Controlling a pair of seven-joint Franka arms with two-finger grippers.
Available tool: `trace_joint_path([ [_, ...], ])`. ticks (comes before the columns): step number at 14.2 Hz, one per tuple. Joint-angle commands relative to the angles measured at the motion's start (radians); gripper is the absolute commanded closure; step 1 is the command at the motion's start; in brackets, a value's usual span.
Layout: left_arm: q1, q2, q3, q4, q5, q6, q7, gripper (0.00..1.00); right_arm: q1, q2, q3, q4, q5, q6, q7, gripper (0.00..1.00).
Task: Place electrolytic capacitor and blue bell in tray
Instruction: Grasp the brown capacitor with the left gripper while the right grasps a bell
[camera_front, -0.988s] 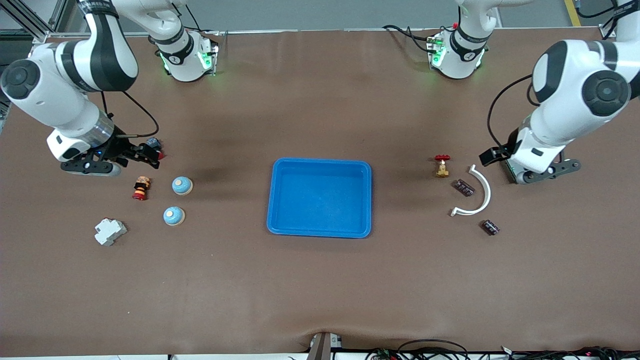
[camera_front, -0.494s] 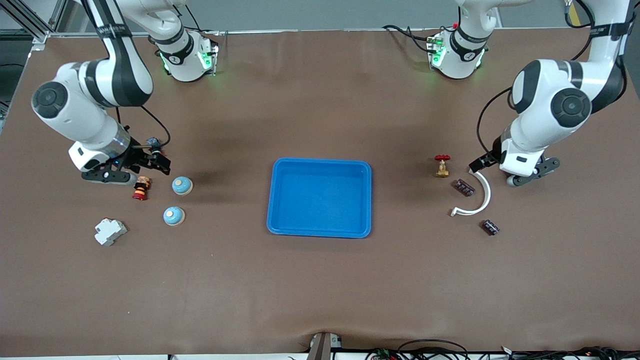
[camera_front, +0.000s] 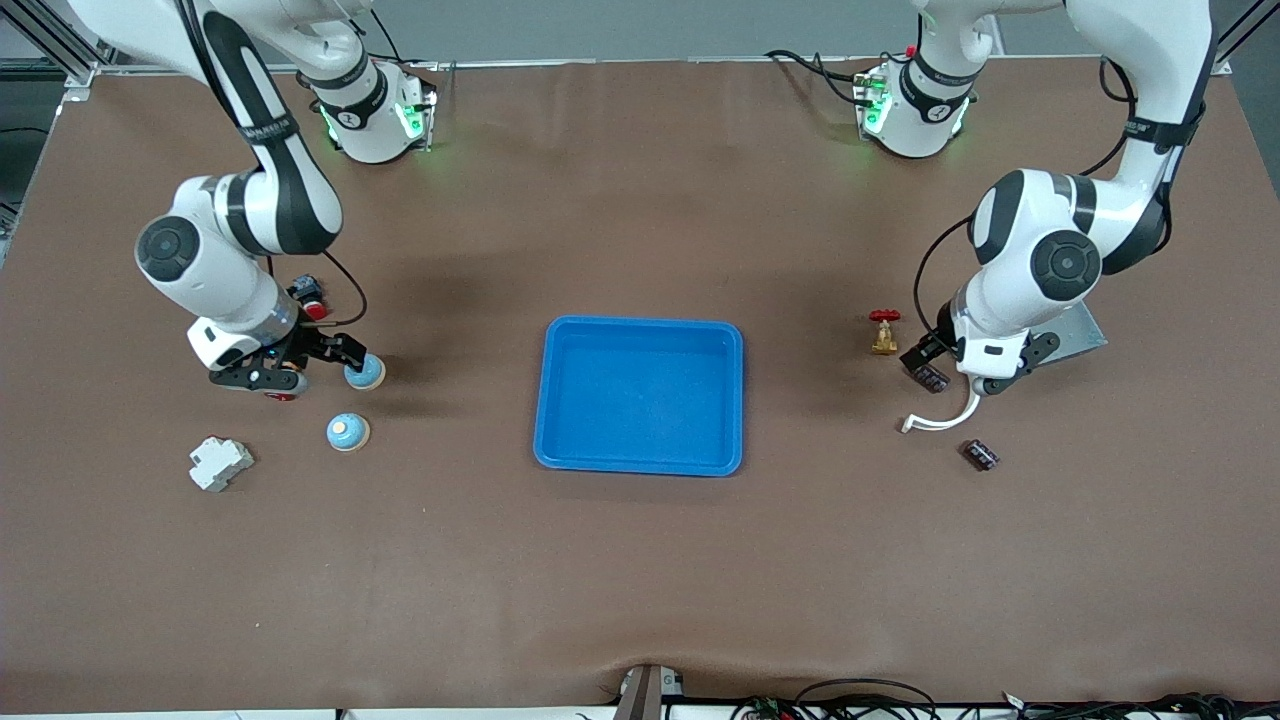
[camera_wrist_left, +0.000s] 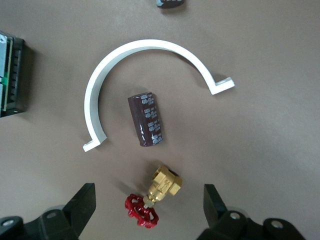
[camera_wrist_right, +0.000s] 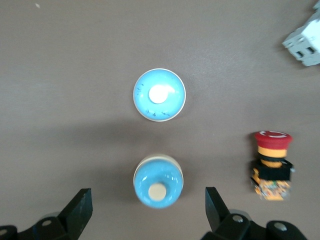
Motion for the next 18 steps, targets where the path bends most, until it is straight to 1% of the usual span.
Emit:
trace_joint_path([
  [1, 0.025, 0.034, 0.000, -0.003, 0.002, 0.047, -0.027, 0.17, 0.008, 0.070, -0.005, -0.023, 0.004, 0.107, 0.004, 0.00],
  [4, 0.041, 0.070, 0.001, -0.009, 0.002, 0.117, -0.065, 0.21, 0.008, 0.121, -0.004, -0.037, 0.004, 0.185, 0.000, 0.00],
  [6, 0.045, 0.107, 0.003, -0.007, 0.002, 0.169, -0.070, 0.22, 0.010, 0.136, -0.004, -0.065, 0.004, 0.234, 0.000, 0.00],
  [7, 0.045, 0.129, 0.006, -0.004, 0.002, 0.182, -0.070, 0.26, 0.015, 0.141, -0.004, -0.071, 0.004, 0.246, 0.000, 0.00],
  [9, 0.045, 0.158, 0.009, -0.001, 0.003, 0.206, -0.068, 0.29, 0.016, 0.141, -0.004, -0.077, 0.004, 0.253, 0.000, 0.00],
  [13, 0.045, 0.170, 0.015, 0.000, 0.005, 0.208, -0.064, 0.33, 0.016, 0.150, -0.004, -0.089, 0.004, 0.273, 0.000, 0.00],
  [15, 0.054, 0.181, 0.027, 0.005, 0.060, 0.208, -0.065, 0.36, 0.016, 0.155, -0.005, -0.089, 0.003, 0.268, -0.003, 0.00],
  [16, 0.064, 0.190, 0.029, 0.011, 0.081, 0.208, -0.065, 0.36, 0.019, 0.156, -0.004, -0.089, 0.003, 0.265, -0.008, 0.12],
  [17, 0.073, 0.196, 0.029, 0.016, 0.085, 0.210, -0.065, 0.41, 0.019, 0.156, -0.004, -0.089, 0.003, 0.263, -0.016, 0.50],
  [18, 0.074, 0.205, 0.029, 0.026, 0.085, 0.210, -0.065, 0.43, 0.019, 0.156, -0.004, -0.089, 0.003, 0.262, -0.014, 0.90],
])
